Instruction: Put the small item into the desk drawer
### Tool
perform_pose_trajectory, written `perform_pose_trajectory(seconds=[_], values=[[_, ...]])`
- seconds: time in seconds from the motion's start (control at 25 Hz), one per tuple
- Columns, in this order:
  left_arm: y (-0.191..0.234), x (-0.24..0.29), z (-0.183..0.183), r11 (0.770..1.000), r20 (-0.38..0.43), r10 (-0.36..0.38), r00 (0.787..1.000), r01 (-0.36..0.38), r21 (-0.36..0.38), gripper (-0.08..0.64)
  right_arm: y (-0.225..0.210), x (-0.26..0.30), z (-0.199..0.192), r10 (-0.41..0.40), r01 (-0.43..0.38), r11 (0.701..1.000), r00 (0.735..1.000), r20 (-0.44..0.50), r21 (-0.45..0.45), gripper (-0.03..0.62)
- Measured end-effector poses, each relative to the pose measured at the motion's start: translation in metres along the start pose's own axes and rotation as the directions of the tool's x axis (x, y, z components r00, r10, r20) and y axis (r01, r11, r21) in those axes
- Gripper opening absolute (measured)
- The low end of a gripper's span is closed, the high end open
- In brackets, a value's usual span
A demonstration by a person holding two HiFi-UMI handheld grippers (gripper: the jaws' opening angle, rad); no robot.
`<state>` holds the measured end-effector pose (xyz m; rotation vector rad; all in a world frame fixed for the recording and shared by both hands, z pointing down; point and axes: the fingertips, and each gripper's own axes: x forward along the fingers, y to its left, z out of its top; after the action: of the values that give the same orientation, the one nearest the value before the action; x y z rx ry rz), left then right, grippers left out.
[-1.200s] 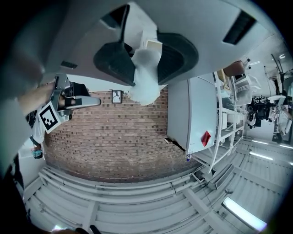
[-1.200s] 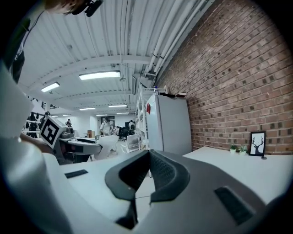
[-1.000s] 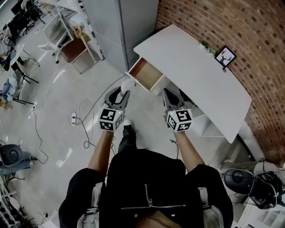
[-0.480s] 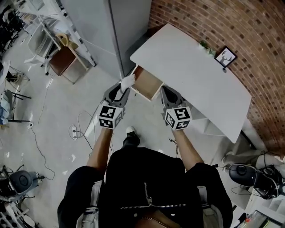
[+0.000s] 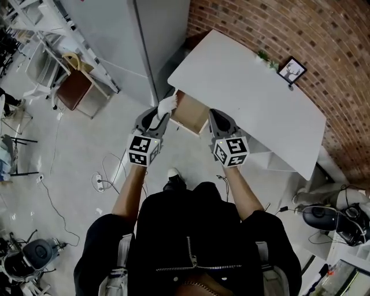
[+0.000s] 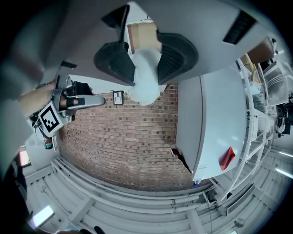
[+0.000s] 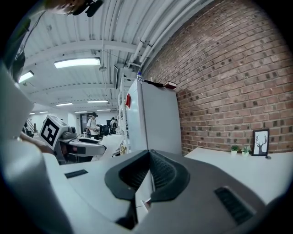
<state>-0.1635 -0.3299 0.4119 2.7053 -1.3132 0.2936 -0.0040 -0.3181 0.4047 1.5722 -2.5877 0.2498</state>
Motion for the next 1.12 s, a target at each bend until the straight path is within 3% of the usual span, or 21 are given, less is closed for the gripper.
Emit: perform_pose_trajectory(seconds=[0.28,0.72,1.12], values=[[-0.001,0.018,0.009,0.999,0.014,-0.033,0.999,0.032,0.012,0.161,-0.011,0.0,0.001,-0.037,0.037,0.999,0.999,0.005,0.011,-0.005],[-0.005,0.044,0.018,1.0,0.01,-0.017,1.0,0.017,0.011,0.161,-0.043,0.008,0.005,-0.032,0.032,0.999,0.999,0.0,0.018,-0.005],[-0.011,0.053,-0.008,1.0,-0.05,-0.029,0.998,0.029,-0.003,0.161,-0.041,0.005,-0.022,-0.013,0.015,0.998,0.999,-0.051,0.054,-0.005]])
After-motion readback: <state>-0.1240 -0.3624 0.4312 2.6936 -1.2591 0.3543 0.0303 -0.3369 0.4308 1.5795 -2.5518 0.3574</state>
